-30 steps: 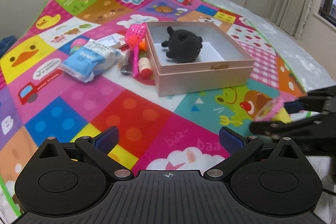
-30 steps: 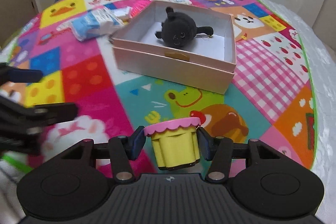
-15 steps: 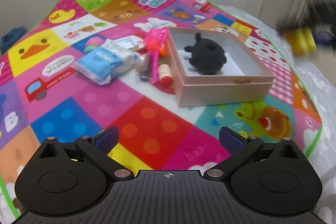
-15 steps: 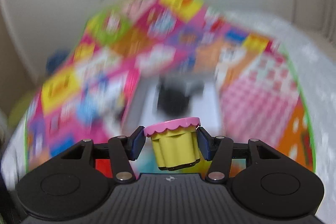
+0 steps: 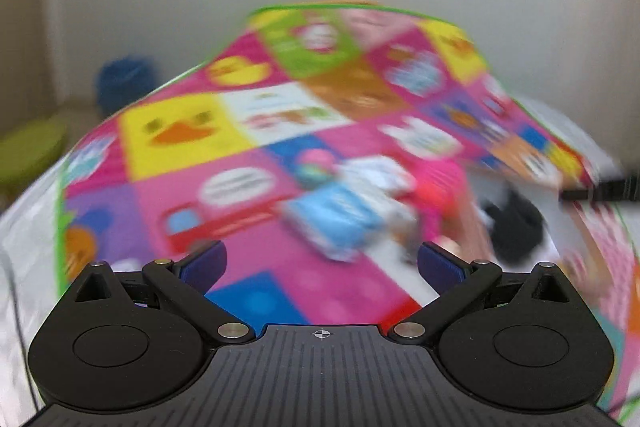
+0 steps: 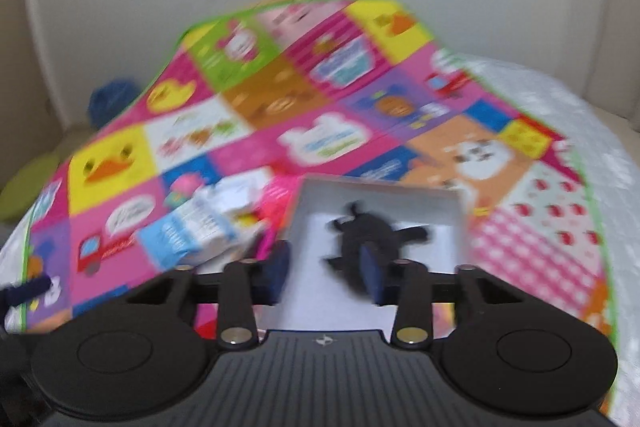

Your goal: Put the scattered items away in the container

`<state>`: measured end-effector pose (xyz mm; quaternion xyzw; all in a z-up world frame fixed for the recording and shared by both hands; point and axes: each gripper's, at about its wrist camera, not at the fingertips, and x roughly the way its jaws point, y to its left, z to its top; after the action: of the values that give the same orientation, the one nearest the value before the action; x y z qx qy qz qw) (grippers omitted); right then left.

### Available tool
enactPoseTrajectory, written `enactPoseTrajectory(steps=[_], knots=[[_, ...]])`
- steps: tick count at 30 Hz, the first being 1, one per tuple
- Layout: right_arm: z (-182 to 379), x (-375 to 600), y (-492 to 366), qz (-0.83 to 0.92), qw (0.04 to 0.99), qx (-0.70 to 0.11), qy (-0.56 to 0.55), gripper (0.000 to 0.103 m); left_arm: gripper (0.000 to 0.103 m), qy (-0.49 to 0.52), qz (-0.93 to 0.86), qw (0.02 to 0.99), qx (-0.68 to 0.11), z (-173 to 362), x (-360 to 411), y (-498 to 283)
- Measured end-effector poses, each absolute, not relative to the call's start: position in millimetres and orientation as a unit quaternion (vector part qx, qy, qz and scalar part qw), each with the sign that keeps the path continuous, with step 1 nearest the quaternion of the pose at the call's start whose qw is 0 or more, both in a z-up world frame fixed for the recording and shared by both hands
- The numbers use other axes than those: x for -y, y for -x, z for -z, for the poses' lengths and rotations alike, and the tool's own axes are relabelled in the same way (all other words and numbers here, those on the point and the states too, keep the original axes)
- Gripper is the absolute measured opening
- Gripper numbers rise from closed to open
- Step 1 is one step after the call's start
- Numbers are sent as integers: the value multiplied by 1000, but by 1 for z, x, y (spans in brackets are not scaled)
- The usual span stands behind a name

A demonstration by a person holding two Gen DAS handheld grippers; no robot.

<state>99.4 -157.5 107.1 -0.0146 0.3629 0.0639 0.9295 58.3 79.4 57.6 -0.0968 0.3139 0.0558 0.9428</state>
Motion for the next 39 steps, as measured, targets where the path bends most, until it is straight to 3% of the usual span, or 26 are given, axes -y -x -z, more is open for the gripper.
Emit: enactPoseTrajectory(steps=[3, 5, 9, 13, 19, 26, 27, 28, 29, 32, 39], knots=[[-90, 115, -130, -70, 926, -363, 69, 34, 103, 154, -82, 932, -317, -55, -103, -57], [-77, 89, -151, -71, 922, -356, 131, 42, 103, 168, -74, 928, -323, -48, -106, -58], [-45, 47, -200, -61, 902, -348, 247, 47, 103, 167, -58, 924, -338, -30, -104, -68], [-11, 24, -235, -55, 877, -353, 321, 61, 103, 186, -69, 912, -358, -11, -112, -79], [14, 17, -254, -63, 857, -366, 357, 58, 103, 213, -87, 896, -379, 5, -126, -87], [-25, 39, -210, -119, 899, -372, 200, 54, 103, 235, -102, 893, -369, 0, -138, -82], [-29, 43, -199, -134, 899, -380, 170, 50, 103, 241, -108, 893, -365, -2, -141, -80], [-34, 46, -187, -148, 899, -386, 145, 36, 103, 248, -117, 892, -359, -4, -145, -78], [-37, 48, -175, -164, 896, -394, 122, 32, 103, 253, -126, 893, -351, -6, -149, -76], [-41, 52, -145, -221, 877, -421, 67, 32, 103, 255, -155, 897, -327, -15, -158, -69], [-43, 45, -99, -262, 867, -416, 85, 35, 103, 258, -157, 894, -331, -20, -163, -65]])
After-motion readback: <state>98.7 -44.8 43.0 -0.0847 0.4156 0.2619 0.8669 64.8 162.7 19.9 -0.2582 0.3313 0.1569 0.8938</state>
